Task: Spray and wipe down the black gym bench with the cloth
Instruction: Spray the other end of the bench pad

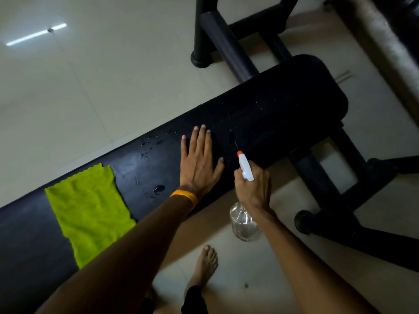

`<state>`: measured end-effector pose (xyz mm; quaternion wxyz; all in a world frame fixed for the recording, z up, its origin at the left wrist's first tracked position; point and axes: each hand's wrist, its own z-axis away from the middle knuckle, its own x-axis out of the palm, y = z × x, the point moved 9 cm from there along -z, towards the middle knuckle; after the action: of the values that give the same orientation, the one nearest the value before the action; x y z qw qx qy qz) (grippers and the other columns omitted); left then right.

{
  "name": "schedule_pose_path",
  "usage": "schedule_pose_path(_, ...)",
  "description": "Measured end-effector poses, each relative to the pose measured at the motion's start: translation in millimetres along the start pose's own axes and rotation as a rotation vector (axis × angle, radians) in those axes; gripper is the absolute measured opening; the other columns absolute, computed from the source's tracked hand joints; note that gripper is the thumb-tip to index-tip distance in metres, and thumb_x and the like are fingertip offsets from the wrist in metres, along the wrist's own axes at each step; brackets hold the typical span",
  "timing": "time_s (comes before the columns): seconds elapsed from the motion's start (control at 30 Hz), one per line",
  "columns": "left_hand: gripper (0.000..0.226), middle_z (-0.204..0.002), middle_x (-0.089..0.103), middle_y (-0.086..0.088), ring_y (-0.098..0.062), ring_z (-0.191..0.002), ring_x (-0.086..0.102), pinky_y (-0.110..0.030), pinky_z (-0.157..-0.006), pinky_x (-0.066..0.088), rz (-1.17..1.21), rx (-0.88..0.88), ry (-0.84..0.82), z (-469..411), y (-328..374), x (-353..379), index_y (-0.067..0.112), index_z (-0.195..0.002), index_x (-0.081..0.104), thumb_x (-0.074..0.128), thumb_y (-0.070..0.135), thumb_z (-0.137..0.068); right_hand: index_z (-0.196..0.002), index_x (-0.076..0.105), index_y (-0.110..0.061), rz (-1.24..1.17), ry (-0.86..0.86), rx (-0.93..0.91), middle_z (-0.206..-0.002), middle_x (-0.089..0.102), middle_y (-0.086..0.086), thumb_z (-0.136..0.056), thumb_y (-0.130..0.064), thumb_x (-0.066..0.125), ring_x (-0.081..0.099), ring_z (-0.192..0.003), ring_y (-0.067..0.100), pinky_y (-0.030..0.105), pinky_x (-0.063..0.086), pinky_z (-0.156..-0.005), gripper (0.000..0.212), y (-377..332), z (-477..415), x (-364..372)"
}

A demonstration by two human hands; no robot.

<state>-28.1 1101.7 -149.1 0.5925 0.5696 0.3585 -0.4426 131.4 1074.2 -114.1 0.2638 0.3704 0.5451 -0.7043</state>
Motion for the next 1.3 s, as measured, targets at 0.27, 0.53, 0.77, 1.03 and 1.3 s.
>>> schedule_pose_path(0.27,0.085,-0.169,0.013,-0.014,-0.029,-0.158,0.007,-0.055,-0.128,0.004,-0.092,-0.056,0.014,-16.9,0.7,18.5,0.003,-0.159,0.017,0.036,0.057,-0.097,-0.088,0.064,-0.017,-0.055,0.04,0.027,-0.066,0.06,-0.001,-0.085,-0.032,0.049,0.058,-0.058,0.017,0.03,0.043,-0.059,0.021,34.5,-29.1,-20.9)
schedule_pose_path(0.53,0.083,-0.169,0.013,-0.013,-0.028,-0.158,0.005,-0.055,-0.127,0.005,-0.128,-0.06,0.041,-16.0,2.4,18.3,0.003,-0.159,0.018,0.036,0.057,-0.098,-0.099,0.069,-0.025,-0.132,0.22,0.247,-0.074,0.068,0.005,-0.077,-0.047,0.044,0.067,-0.064,0.03,0.049,0.06,-0.06,0.039,83.6,-85.9,-66.1)
schedule_pose_path(0.77,0.083,-0.168,0.019,-0.014,-0.029,-0.157,0.01,-0.055,-0.127,0.006,-0.116,-0.058,0.086,-15.7,2.7,17.2,0.002,-0.158,0.023,0.042,0.054,-0.095,-0.09,0.067,-0.017,-0.088,0.208,0.242,-0.066,0.065,0.005,-0.077,-0.046,0.04,0.065,-0.06,0.028,0.043,0.057,-0.062,0.041,80.8,-91.4,-70.2)
schedule_pose_path(1.03,0.083,-0.167,0.021,-0.016,-0.031,-0.157,0.012,-0.056,-0.127,0.007,-0.132,-0.054,0.036,-14.6,3.0,14.5,0.002,-0.157,0.025,0.039,0.056,-0.097,-0.095,0.068,-0.014,-0.002,0.113,-0.015,-0.085,0.072,0.004,-0.077,-0.026,0.052,0.065,-0.077,0.029,0.042,0.053,-0.066,0.027,34.1,-46.0,-51.8)
schedule_pose_path(1.3,0.073,-0.161,0.035,-0.018,-0.033,-0.153,0.023,-0.054,-0.127,0.006,0.079,-0.043,0.021,18.9,-9.2,-18.2,0.002,-0.15,0.041,0.033,0.048,-0.093,-0.095,0.07,-0.014,0.015,0.035,-0.186,-0.083,0.073,0.005,-0.08,-0.024,0.058,0.067,-0.074,0.028,0.041,0.054,-0.065,0.021,-27.4,25.3,-31.3)
